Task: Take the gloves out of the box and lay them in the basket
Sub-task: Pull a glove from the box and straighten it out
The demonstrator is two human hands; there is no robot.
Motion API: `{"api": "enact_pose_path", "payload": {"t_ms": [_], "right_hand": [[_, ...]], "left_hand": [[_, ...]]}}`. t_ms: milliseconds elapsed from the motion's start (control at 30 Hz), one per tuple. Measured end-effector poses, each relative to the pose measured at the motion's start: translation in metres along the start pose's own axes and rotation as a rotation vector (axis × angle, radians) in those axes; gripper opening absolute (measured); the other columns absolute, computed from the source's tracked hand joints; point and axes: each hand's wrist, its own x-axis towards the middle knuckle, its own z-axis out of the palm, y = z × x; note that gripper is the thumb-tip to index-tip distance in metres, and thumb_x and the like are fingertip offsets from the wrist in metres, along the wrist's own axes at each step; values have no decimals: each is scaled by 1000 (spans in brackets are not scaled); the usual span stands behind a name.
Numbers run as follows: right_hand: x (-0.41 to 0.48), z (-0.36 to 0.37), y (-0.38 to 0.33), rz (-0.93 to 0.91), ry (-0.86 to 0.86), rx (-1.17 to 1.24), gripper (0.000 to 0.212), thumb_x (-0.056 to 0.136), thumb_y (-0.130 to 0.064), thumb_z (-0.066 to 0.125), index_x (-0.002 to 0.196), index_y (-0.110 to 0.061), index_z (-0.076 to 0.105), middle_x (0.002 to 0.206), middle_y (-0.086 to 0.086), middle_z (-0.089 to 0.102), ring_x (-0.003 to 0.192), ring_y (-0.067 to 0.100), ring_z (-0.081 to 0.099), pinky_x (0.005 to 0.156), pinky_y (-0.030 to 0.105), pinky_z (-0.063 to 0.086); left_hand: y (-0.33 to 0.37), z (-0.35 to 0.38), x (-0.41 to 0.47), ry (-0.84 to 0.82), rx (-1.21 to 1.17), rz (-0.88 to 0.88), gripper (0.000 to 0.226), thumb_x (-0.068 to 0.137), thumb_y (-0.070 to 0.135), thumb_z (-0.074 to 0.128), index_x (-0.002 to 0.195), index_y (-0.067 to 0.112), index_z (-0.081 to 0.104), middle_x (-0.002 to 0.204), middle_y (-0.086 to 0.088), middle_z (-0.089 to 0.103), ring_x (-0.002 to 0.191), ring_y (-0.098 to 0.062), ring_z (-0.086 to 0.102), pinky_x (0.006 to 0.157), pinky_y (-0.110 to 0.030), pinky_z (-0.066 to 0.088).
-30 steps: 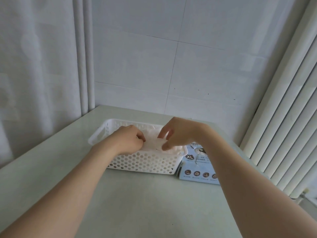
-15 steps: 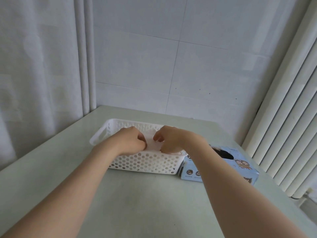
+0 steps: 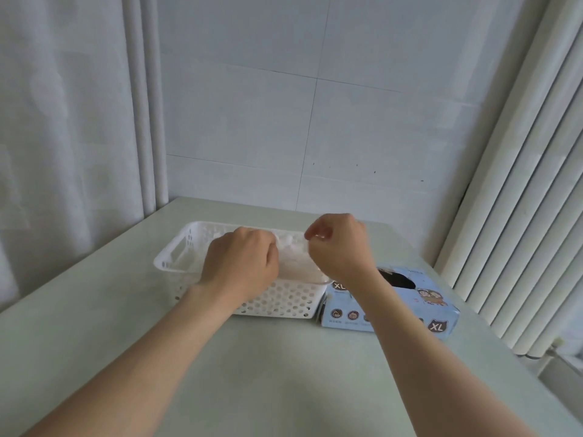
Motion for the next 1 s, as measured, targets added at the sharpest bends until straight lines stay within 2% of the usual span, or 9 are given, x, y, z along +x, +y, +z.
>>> {"api": "enact_pose_path", "payload": {"t_ms": [133, 233, 367, 467, 633, 767, 833, 900, 1000], "right_hand": [[-12, -22, 39, 156, 116, -27, 28, 85, 0, 55, 91, -16, 76, 85, -7, 73, 74, 5, 65, 62, 17, 51], [-22, -32, 76, 254, 151, -214, 25, 85, -2, 56, 94, -18, 72, 90, -1, 71, 76, 17, 66, 65, 33, 58], [-30, -38, 108, 299, 131, -393, 10, 87, -14, 69, 79, -7, 71, 73, 7, 68, 66, 32, 65, 55, 35, 56], [-27, -34, 115, 314, 68, -370, 46, 89, -36, 81, 65, -6, 55, 59, 5, 52, 51, 27, 46, 46, 28, 30], [-21, -32, 121, 286, -83, -285, 68, 84, -62, 80, 64, -12, 38, 56, 1, 37, 51, 23, 33, 49, 30, 27], [-19, -31, 125, 294, -78, -281, 46, 87, -37, 84, 68, -3, 59, 59, 4, 49, 56, 24, 42, 49, 30, 37], [-19, -30, 125, 267, -49, -282, 25, 88, -24, 80, 72, -7, 72, 62, 5, 61, 57, 25, 51, 49, 30, 42], [-22, -30, 124, 241, -25, -284, 24, 93, -20, 74, 71, -13, 74, 65, 6, 66, 56, 27, 55, 48, 29, 41], [-28, -30, 123, 182, 65, -340, 22, 92, -10, 61, 73, -4, 70, 59, 7, 56, 54, 27, 38, 49, 33, 31]], "left_hand": [[28, 18, -15, 177, -70, 203, 33, 92, 26, 38, 86, 18, 69, 74, 6, 65, 65, -18, 60, 55, -29, 41], [45, 30, -25, 148, -95, 337, 25, 93, 28, 48, 94, 17, 70, 86, 4, 67, 81, -21, 59, 70, -37, 49], [63, 41, -30, 62, -19, 459, 33, 86, 29, 54, 110, 13, 70, 107, -3, 67, 100, -27, 58, 89, -41, 47], [69, 48, -34, 51, 81, 473, 34, 86, 31, 54, 110, 13, 71, 124, -8, 65, 109, -30, 57, 99, -44, 44], [74, 56, -37, 33, 191, 499, 33, 91, 39, 52, 101, 15, 72, 131, -7, 66, 107, -31, 60, 101, -50, 43], [75, 61, -38, 63, 194, 495, 33, 94, 39, 50, 103, 16, 71, 128, -4, 66, 102, -29, 60, 99, -49, 42], [74, 61, -39, 86, 174, 509, 35, 94, 38, 51, 112, 18, 72, 129, -3, 66, 101, -28, 61, 98, -49, 43], [74, 61, -40, 96, 155, 523, 36, 94, 37, 52, 119, 20, 72, 130, -2, 66, 100, -28, 61, 96, -49, 44], [75, 61, -40, 99, 143, 516, 35, 95, 37, 51, 117, 21, 73, 128, -1, 66, 98, -28, 61, 95, -49, 44]]}}
